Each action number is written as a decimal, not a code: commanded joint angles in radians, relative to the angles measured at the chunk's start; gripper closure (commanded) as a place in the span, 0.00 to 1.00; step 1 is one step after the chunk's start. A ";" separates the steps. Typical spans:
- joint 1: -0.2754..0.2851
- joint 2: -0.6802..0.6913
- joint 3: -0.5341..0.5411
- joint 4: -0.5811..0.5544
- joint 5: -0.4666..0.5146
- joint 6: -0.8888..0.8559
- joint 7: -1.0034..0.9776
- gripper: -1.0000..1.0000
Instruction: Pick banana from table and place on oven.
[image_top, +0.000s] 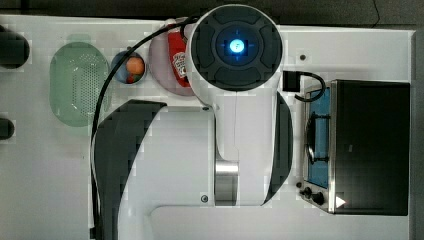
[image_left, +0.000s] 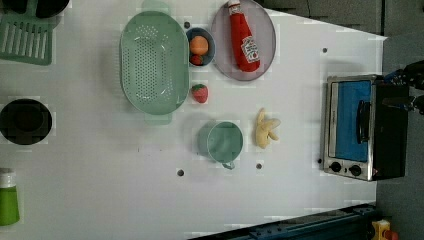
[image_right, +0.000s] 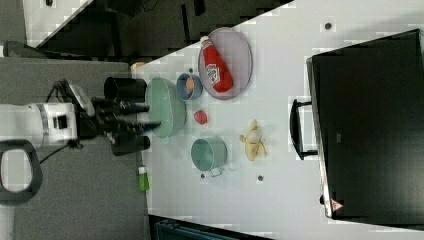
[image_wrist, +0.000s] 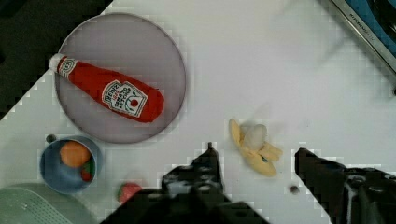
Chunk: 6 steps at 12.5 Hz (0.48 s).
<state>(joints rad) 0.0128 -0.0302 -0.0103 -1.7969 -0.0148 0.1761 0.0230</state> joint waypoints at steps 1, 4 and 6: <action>-0.026 -0.465 -0.025 -0.231 -0.002 -0.199 -0.022 0.21; -0.026 -0.464 -0.024 -0.234 -0.002 -0.198 -0.022 0.00; -0.024 -0.454 -0.022 -0.254 -0.002 -0.180 -0.022 0.00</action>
<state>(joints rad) -0.0467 -0.5889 -0.0388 -2.0508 -0.0362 0.0014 0.0209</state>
